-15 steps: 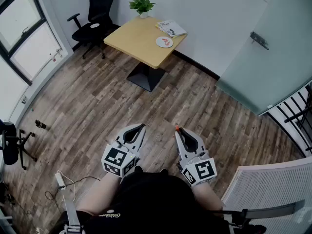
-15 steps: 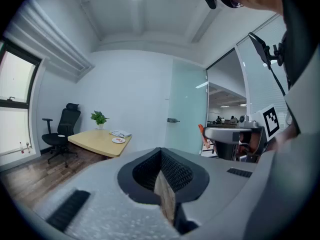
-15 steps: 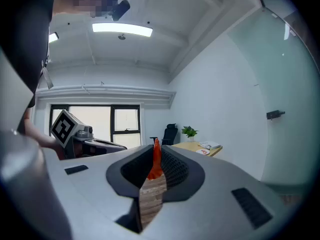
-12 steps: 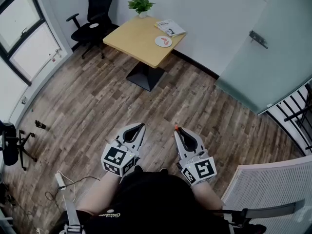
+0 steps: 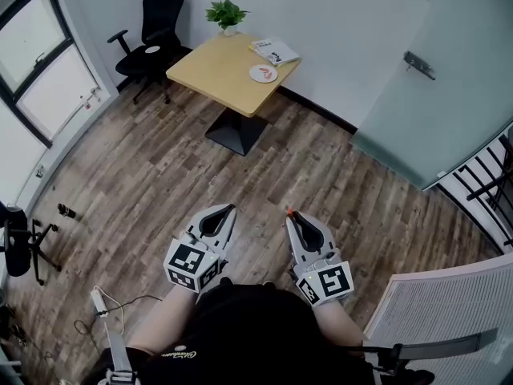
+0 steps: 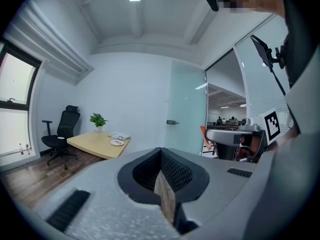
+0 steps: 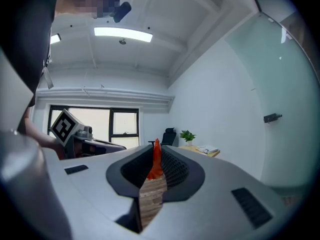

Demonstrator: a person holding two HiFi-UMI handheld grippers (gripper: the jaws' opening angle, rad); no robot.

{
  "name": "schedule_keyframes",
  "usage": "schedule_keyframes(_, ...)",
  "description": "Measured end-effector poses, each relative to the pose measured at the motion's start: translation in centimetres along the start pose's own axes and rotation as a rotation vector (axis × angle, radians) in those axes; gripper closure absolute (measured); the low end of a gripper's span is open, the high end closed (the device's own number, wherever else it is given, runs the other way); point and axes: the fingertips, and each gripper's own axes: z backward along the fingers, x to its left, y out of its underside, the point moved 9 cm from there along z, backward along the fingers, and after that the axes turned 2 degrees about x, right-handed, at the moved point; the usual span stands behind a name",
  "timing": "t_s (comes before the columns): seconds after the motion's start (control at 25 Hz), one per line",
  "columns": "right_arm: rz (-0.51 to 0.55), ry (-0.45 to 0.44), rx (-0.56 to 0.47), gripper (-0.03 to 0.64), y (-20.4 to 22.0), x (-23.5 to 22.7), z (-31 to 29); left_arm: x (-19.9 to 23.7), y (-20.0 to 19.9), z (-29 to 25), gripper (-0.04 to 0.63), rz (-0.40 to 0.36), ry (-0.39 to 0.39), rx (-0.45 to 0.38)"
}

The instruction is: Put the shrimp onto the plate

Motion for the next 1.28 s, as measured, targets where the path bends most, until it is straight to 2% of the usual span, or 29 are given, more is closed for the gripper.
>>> schedule_keyframes(0.52,-0.02,-0.03,-0.04,0.568,0.3,-4.7,3.9,-5.5,-0.9,-3.3,0.591,-0.047,-0.035,-0.017)
schedule_keyframes(0.76,-0.017,-0.048,-0.036,0.568,0.7,-6.7,5.3,-7.6,-0.6,-4.0,0.591,-0.032,-0.073,-0.006)
schedule_keyframes(1.08,-0.034,-0.078,-0.029,0.568,1.2,-7.1,4.6,-7.5,-0.3,-4.2,0.591,-0.025,-0.105,-0.02)
schedule_keyframes(1.28,-0.001,-0.093,-0.018,0.568,1.2,-7.5,3.2,-6.3,-0.2,-4.8,0.591,-0.01,-0.11,-0.028)
